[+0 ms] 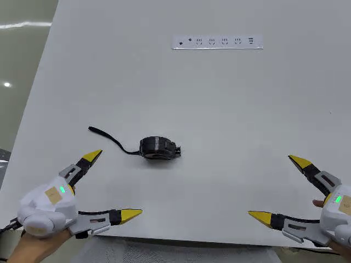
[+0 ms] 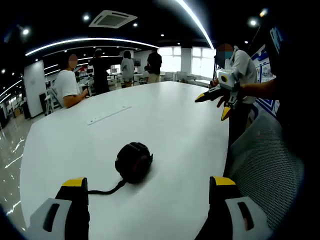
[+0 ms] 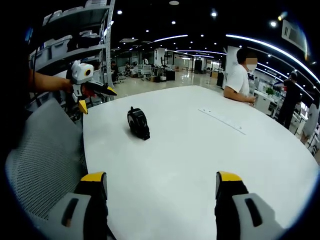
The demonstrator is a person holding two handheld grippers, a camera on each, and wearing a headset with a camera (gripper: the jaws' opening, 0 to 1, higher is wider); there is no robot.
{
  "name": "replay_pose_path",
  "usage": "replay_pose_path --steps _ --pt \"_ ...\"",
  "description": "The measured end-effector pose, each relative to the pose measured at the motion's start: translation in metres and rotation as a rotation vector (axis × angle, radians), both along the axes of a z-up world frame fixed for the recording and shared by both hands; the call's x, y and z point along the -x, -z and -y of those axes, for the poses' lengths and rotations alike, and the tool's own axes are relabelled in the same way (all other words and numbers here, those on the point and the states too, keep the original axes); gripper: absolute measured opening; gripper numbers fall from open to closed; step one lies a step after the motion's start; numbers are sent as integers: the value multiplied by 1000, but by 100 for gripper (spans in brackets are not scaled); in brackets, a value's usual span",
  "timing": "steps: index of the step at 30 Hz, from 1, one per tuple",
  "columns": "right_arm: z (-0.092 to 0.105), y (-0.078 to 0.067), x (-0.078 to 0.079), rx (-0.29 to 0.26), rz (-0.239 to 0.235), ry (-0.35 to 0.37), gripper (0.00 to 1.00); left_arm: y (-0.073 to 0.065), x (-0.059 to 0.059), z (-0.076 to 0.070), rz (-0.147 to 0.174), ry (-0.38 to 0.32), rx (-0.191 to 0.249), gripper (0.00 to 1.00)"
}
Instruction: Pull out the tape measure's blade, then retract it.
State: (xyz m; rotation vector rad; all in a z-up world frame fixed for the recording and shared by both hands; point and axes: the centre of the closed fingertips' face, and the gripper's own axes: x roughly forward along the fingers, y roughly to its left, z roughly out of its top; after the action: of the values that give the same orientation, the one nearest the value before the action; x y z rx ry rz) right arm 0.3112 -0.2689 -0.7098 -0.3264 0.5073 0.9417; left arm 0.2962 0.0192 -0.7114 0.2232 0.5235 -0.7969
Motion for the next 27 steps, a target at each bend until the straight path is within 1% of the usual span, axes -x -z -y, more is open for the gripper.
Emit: replay_pose_path --steps 5,9,14,19,21,23,27 --pt "-2 1 -3 23 10 -44 88 1 -5 4 -6 39 -19 94" --pt "-6 4 -7 41 16 -84 86 4 -10 4 -15 68 -37 91" --pt "-12 7 -15 49 23 -129 82 9 -16 5 -32 115 -65 84" --pt "-23 12 -22 59 32 -186 77 13 -24 6 -45 158 -95 78" --pt "-28 14 -25 63 38 -208 75 16 -27 7 -56 181 -105 75" --pt "-33 16 -28 67 44 -234 73 21 -31 8 -65 207 -124 71" --pt "-41 19 -34 75 51 -271 69 25 -38 11 -72 243 -150 67"
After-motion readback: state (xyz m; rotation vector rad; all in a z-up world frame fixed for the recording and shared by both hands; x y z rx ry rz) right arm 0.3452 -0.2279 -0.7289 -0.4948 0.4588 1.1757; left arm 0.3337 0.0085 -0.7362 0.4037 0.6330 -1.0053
